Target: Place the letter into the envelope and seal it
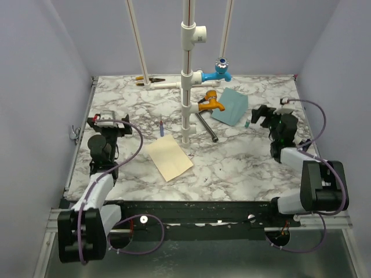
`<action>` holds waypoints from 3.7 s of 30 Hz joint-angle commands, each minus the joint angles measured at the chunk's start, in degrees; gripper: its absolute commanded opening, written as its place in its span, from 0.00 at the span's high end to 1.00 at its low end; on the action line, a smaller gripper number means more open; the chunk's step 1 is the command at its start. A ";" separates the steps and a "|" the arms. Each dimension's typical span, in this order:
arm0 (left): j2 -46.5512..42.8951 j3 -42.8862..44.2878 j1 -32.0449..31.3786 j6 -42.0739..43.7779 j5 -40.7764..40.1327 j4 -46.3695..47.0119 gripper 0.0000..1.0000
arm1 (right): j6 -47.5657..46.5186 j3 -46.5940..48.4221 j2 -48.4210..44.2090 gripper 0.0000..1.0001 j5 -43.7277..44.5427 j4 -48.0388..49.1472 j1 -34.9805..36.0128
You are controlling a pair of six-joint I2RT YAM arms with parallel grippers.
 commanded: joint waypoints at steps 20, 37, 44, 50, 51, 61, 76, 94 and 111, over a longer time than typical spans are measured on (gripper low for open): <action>-12.60 12.53 -1.62 82.02 49.31 -86.56 0.01 | 25.71 19.03 -19.43 0.00 -5.43 -63.28 29.75; -11.55 12.04 -13.19 78.24 42.38 -83.96 0.01 | 35.11 15.55 7.04 0.11 -13.52 -37.45 43.83; -12.79 10.33 -13.36 78.43 42.44 -83.00 0.01 | 34.51 18.80 15.77 0.21 -17.27 -34.40 43.81; -13.14 9.75 -14.05 77.10 42.30 -82.29 0.01 | 35.87 19.51 20.31 0.60 -20.29 -32.53 43.87; -13.22 9.72 -14.43 76.33 42.36 -82.33 0.01 | 35.66 19.59 20.04 0.70 -20.43 -33.24 43.82; -13.15 7.38 -22.95 74.00 43.92 -82.43 0.01 | 45.70 9.59 6.24 0.99 -32.39 -30.08 43.77; -11.81 7.85 -32.53 68.60 50.06 -77.14 0.01 | 74.54 -5.06 -6.37 0.99 -27.79 -14.55 43.74; -11.64 10.15 -34.97 43.65 43.15 -62.65 0.36 | 81.82 -5.75 -11.93 0.99 -20.81 -16.08 43.83; -10.38 15.21 -33.01 35.38 45.92 -68.82 1.00 | 19.15 4.76 -28.55 0.05 -15.89 -49.96 44.58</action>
